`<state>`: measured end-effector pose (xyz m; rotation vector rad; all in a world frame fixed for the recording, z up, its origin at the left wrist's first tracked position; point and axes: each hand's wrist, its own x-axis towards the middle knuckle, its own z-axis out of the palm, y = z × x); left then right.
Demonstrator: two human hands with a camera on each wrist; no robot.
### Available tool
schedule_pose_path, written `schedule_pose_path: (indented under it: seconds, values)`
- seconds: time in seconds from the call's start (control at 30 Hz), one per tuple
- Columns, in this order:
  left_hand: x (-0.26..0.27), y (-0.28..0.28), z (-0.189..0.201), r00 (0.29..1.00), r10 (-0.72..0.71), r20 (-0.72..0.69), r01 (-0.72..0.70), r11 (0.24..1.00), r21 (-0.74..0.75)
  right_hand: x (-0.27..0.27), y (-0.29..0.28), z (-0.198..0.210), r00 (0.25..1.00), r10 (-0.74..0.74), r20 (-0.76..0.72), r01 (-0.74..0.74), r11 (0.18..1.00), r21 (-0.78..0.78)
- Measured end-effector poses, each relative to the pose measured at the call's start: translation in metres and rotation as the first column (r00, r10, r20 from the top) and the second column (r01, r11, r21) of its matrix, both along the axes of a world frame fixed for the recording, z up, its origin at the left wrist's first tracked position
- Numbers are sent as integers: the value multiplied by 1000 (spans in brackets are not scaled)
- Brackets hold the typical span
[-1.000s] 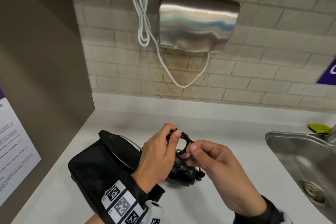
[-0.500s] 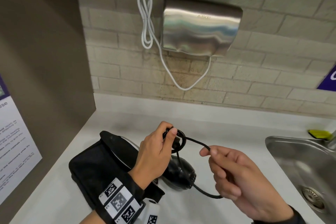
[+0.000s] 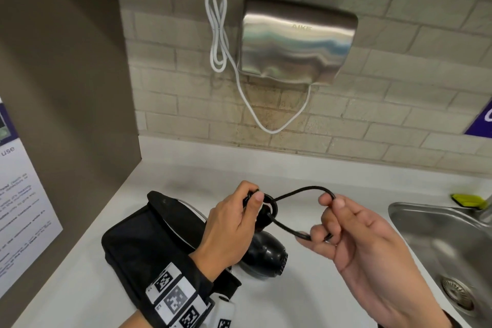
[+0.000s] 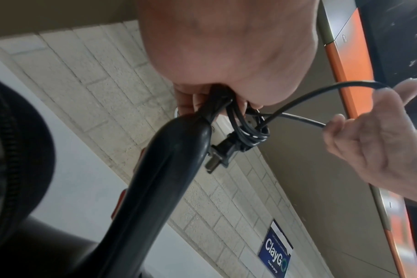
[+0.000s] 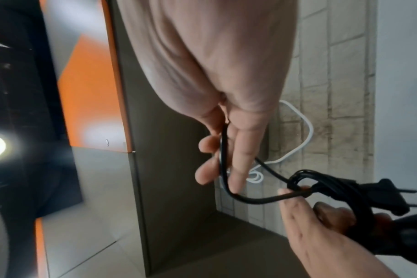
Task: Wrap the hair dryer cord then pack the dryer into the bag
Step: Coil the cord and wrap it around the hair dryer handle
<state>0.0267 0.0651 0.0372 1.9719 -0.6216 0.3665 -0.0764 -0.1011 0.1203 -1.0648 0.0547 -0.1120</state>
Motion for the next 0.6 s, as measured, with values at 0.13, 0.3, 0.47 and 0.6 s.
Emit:
schedule_pose_path:
  seconds: [0.13,0.3,0.47,0.6]
  values:
    - [-4,-3,0,1000,-5,4,5,1000,26,3,13,4,998,1,71,-15,980,198]
    - [0,-3,1,1000,-12,-17,11,996,-85,0,16,-8,870,481,110,-493,841,221]
    - [7,6,2,999,-1,-37,-2,997,-79,-4,3,0,927,359,-107,-374,867,-329]
    - [12,9,-2,1000,19,-21,-21,998,-64,-5,-19,8,995,57,-87,-97,811,-577]
